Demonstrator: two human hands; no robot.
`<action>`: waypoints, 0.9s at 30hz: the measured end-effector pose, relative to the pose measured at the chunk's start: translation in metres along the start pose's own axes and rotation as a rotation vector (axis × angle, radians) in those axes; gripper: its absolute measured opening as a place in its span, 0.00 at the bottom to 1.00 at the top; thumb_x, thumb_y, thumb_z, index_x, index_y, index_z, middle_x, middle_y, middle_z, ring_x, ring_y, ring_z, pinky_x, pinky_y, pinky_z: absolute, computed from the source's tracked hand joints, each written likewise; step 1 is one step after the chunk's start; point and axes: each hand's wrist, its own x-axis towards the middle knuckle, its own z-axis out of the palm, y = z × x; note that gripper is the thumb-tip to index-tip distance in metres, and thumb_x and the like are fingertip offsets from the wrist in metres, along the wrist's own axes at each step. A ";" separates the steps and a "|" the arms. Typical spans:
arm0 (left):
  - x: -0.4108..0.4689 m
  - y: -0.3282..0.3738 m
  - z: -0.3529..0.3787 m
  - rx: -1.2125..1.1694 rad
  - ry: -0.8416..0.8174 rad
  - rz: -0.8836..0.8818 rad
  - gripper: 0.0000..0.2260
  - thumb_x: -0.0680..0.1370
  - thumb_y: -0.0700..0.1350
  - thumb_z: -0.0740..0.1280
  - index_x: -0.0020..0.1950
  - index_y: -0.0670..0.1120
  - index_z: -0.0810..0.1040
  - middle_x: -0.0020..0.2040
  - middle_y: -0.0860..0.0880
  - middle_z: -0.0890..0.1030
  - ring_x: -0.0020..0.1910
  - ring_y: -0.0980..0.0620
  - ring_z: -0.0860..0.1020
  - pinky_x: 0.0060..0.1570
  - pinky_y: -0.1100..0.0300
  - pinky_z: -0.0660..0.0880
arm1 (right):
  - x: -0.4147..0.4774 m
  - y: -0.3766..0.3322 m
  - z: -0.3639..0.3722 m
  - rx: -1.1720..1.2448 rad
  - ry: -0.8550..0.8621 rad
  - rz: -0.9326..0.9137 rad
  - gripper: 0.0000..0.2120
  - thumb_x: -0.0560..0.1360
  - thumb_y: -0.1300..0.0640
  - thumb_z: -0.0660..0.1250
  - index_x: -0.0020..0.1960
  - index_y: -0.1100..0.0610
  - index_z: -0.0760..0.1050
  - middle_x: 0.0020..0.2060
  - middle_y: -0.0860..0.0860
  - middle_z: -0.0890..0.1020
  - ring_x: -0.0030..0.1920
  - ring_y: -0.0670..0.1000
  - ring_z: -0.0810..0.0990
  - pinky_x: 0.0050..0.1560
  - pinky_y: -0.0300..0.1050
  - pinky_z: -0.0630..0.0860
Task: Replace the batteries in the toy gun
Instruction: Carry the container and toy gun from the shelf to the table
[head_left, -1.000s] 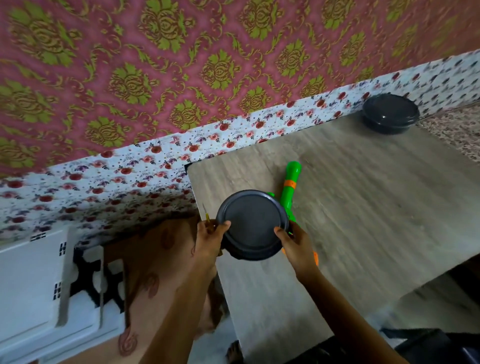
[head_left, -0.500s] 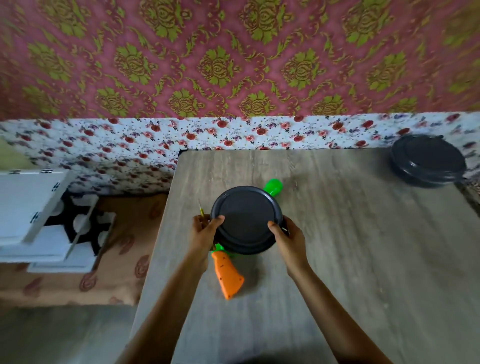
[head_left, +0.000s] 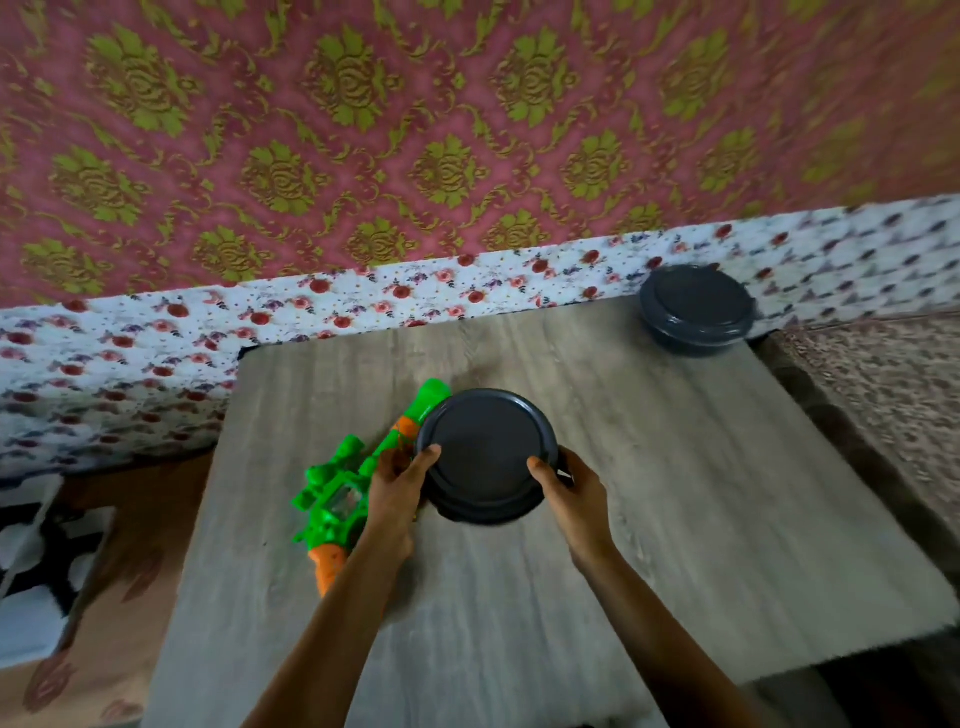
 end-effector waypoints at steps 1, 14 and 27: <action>0.002 0.001 0.015 0.031 -0.020 0.004 0.08 0.70 0.49 0.73 0.43 0.48 0.77 0.39 0.45 0.78 0.33 0.49 0.74 0.30 0.63 0.70 | 0.007 0.001 -0.012 -0.004 0.016 0.003 0.08 0.73 0.55 0.68 0.51 0.55 0.78 0.42 0.49 0.81 0.39 0.40 0.78 0.36 0.31 0.73; 0.086 0.022 0.206 0.064 0.016 -0.096 0.05 0.74 0.43 0.70 0.40 0.46 0.76 0.27 0.48 0.71 0.23 0.53 0.66 0.21 0.67 0.61 | 0.198 0.007 -0.102 0.049 0.004 0.215 0.24 0.74 0.53 0.67 0.68 0.58 0.68 0.63 0.58 0.74 0.58 0.56 0.75 0.53 0.44 0.72; 0.191 0.015 0.274 0.112 0.049 -0.047 0.10 0.76 0.45 0.68 0.36 0.48 0.72 0.28 0.49 0.69 0.23 0.54 0.65 0.21 0.67 0.60 | 0.312 0.037 -0.088 0.106 0.009 0.087 0.07 0.74 0.58 0.67 0.51 0.56 0.77 0.45 0.52 0.82 0.48 0.50 0.80 0.46 0.42 0.74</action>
